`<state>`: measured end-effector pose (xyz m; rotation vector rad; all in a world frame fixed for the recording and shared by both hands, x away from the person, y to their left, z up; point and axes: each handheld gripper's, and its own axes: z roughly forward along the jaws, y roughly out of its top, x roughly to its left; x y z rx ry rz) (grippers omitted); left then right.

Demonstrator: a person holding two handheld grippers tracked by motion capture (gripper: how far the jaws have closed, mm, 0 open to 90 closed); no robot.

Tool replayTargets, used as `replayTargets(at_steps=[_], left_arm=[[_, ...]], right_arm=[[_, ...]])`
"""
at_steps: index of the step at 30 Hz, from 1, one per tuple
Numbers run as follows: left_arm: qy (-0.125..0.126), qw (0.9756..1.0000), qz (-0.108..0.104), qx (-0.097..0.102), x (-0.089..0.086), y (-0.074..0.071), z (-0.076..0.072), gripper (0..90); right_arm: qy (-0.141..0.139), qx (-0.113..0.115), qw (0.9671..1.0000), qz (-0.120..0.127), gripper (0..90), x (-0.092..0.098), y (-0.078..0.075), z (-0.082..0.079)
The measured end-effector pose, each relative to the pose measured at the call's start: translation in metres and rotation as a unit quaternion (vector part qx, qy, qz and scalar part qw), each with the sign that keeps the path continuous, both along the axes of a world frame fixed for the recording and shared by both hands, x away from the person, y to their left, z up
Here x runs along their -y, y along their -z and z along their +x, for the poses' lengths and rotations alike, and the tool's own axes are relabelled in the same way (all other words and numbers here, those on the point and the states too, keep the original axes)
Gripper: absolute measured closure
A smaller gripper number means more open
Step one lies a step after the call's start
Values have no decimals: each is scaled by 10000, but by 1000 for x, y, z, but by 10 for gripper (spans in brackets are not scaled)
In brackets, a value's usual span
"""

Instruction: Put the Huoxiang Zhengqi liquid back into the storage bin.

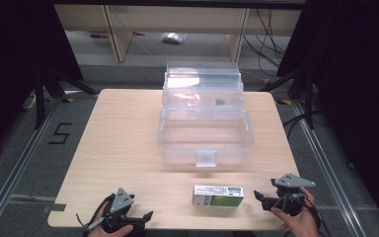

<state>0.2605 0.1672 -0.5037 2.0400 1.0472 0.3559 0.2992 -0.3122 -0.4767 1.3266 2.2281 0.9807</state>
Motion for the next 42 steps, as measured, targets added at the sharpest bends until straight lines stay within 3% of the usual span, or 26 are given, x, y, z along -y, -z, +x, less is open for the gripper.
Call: replayTargets(at_steps=[1,2,5,7,8,10,15,17,26,28,30,31,33,34,37,39,40,42], left_arm=[[7,10000,7,2,0,0,0,149],[7,10000,30,-24,0,-1,0,149],[-34,10000,4,-1,1,0,0,149],[-20,10000,86,-14,-1,0,1,149],[-25,10000,85,-25,-1,0,1,149],[-19,10000,80,-19,-1,0,1,149],[-30,10000,78,-8,0,0,1,149],[-28,10000,75,-7,0,0,1,149],[-36,10000,63,-3,0,0,1,149],[-12,10000,67,-8,0,0,2,149],[-21,10000,66,-16,0,0,2,149],[-30,10000,66,-2,0,0,2,149],[-19,10000,68,0,0,0,2,149],[-16,10000,61,-5,0,0,2,149],[-11,10000,79,-1,0,0,1,149],[0,10000,-54,-7,1,0,1,149],[47,10000,16,-7,0,-1,1,149],[8,10000,49,-11,-2,-2,1,149]], right_arm=[[0,0,10000,0,231,0,0,0],[-259,140,9994,-179,230,1,-4,2],[-272,76,9994,-175,230,-2,-8,0],[-501,231,9981,-276,231,-2,-12,2],[-497,76,9986,-142,232,-4,-17,0],[-588,73,9982,3,233,-5,-24,-3],[-682,27,9977,-24,225,-8,-37,-9],[-817,136,9966,-42,221,-9,-42,-11],[-1150,170,9932,28,191,-24,-63,-18],[-1443,362,9888,-140,174,-35,-71,-15],[-1490,306,9883,-128,165,-40,-73,-15],[-1595,344,9865,-161,153,-45,-74,-15],[-1923,314,9805,-266,157,-58,-79,-12],[-1939,265,9802,-285,158,-62,-80,-12],[-2271,236,9724,-491,158,-77,-81,-8],[-2410,194,9685,-604,158,-88,-79,-7],[-2419,137,9681,-643,159,-92,-78,-7],[-2605,31,9614,-886,161,-103,-74,-2]])
